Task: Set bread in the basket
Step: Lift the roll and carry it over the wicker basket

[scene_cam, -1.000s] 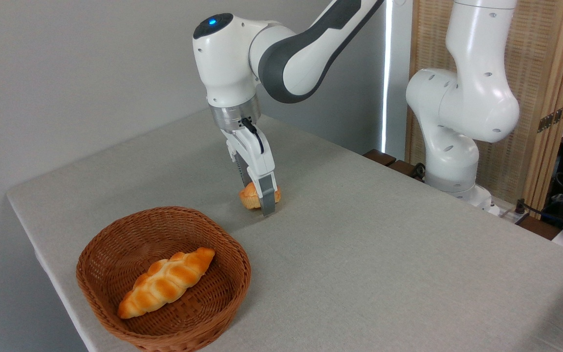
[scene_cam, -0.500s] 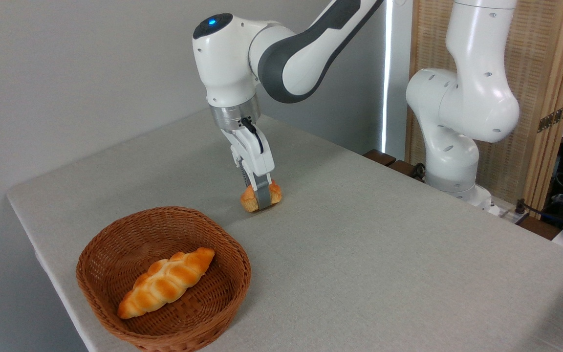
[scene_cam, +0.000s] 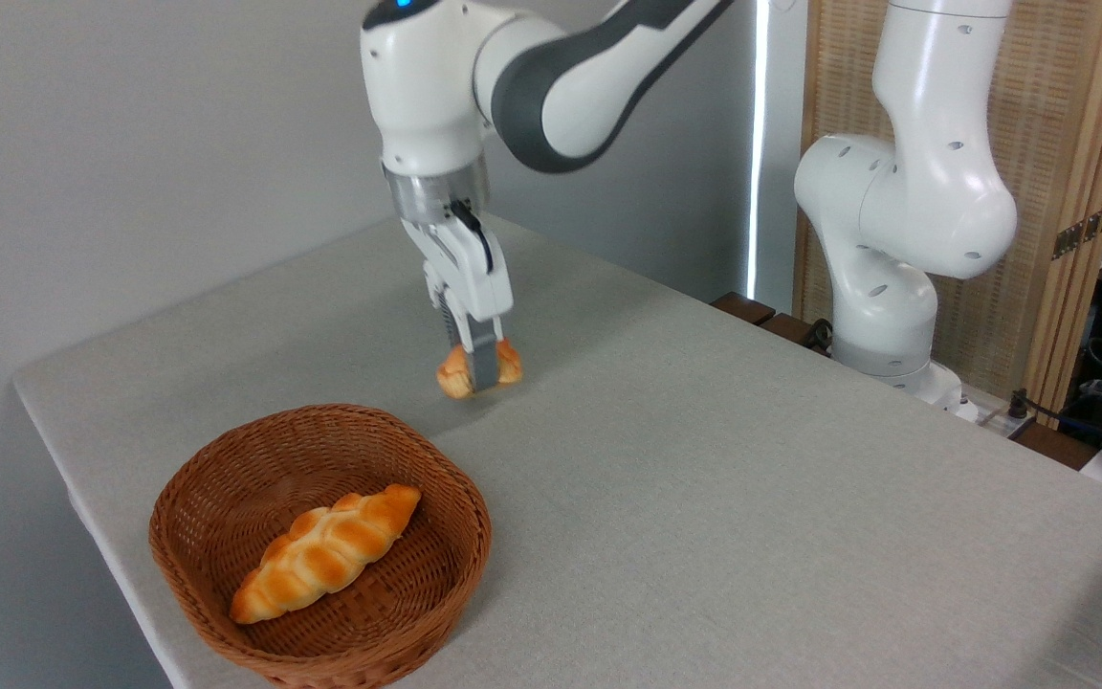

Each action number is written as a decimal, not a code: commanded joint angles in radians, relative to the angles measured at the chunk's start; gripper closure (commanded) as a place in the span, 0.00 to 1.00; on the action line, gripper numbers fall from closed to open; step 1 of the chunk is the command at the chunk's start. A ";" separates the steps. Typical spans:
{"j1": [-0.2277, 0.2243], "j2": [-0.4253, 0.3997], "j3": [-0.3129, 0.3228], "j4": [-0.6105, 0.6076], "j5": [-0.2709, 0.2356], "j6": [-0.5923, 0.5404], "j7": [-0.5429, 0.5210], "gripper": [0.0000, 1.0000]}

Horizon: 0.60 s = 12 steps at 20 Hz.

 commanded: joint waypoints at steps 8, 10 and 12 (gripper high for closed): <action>0.001 0.141 0.163 0.330 -0.144 -0.067 -0.002 0.77; 0.001 0.173 0.164 0.341 -0.160 0.007 -0.006 0.77; 0.001 0.207 0.164 0.342 -0.193 0.105 -0.007 0.77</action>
